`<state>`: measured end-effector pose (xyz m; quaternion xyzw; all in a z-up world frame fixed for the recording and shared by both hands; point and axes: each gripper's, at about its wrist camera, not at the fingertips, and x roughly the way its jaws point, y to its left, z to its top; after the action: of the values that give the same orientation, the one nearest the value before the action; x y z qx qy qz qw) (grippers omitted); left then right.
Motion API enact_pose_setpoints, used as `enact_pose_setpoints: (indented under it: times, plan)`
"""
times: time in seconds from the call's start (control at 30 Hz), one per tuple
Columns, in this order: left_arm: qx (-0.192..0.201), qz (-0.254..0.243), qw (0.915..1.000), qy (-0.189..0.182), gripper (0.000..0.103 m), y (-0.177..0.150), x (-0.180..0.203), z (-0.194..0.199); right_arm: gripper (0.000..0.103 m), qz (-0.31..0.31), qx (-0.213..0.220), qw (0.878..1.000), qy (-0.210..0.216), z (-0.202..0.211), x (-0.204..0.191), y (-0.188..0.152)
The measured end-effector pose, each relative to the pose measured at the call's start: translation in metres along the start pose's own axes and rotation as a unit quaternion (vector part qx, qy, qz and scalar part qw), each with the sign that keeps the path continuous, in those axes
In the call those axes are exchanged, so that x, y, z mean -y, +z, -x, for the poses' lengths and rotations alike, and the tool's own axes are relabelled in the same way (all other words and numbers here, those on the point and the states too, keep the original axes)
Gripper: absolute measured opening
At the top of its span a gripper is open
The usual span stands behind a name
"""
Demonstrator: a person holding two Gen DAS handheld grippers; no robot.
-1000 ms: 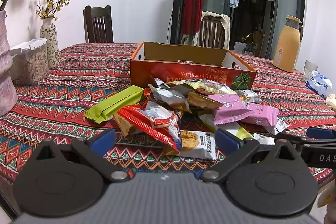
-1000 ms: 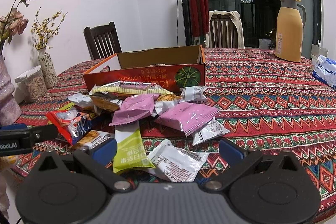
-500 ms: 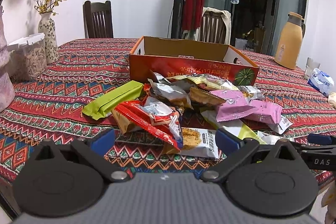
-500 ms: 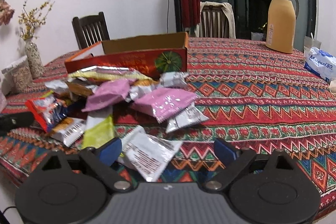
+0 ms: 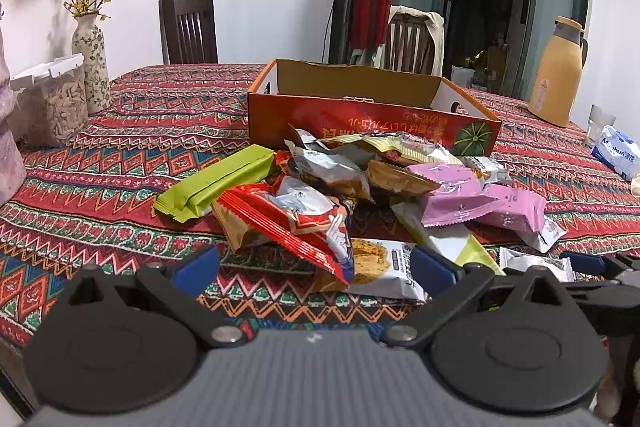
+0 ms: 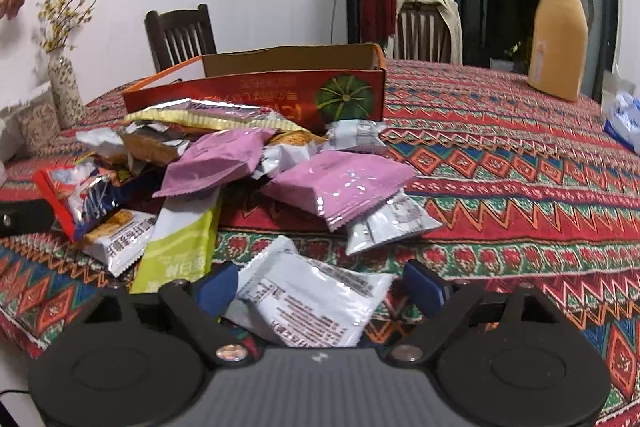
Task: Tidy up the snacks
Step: 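Grasp the tan wafer packet with the right gripper while the left gripper approaches the red chip bag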
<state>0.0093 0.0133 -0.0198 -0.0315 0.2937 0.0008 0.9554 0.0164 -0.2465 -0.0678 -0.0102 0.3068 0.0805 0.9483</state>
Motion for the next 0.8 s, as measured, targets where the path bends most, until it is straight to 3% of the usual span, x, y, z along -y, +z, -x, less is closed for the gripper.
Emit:
enact_pose_setpoints:
  times: [0.23, 0.3, 0.37, 0.4, 0.53, 0.57, 0.8]
  plan:
    - [-0.002, 0.002, 1.0000, -0.002, 0.103, -0.001, -0.002, 0.000, 0.094, 0.012, 0.009, 1.000, 0.003, -0.002, 0.000, -0.002]
    - [-0.002, 0.003, 1.0000, -0.001, 0.103, -0.001, -0.003, 0.001, 0.086, 0.012, 0.013, 1.000, 0.012, 0.001, -0.001, -0.002]
    - [-0.001, 0.006, 1.0000, 0.000, 0.103, -0.001, -0.004, 0.001, 0.067, 0.012, 0.018, 1.000, 0.020, 0.004, -0.002, -0.002]
    - [0.000, 0.006, 1.0000, 0.000, 0.103, -0.001, -0.004, 0.002, 0.064, 0.009, 0.020, 0.999, 0.024, 0.004, -0.002, -0.003]
    - [0.001, 0.008, 1.0000, 0.001, 0.103, -0.001, -0.006, 0.004, 0.020, -0.007, 0.024, 0.999, 0.046, 0.008, 0.002, -0.002]
    - [0.001, 0.008, 1.0000, 0.001, 0.103, -0.002, -0.006, 0.005, 0.016, -0.011, 0.025, 0.998, 0.051, 0.009, 0.003, -0.002]
    - [0.004, 0.011, 0.9999, 0.002, 0.103, -0.002, -0.008, 0.008, 0.014, -0.014, 0.049, 0.997, 0.056, 0.020, 0.005, -0.003]
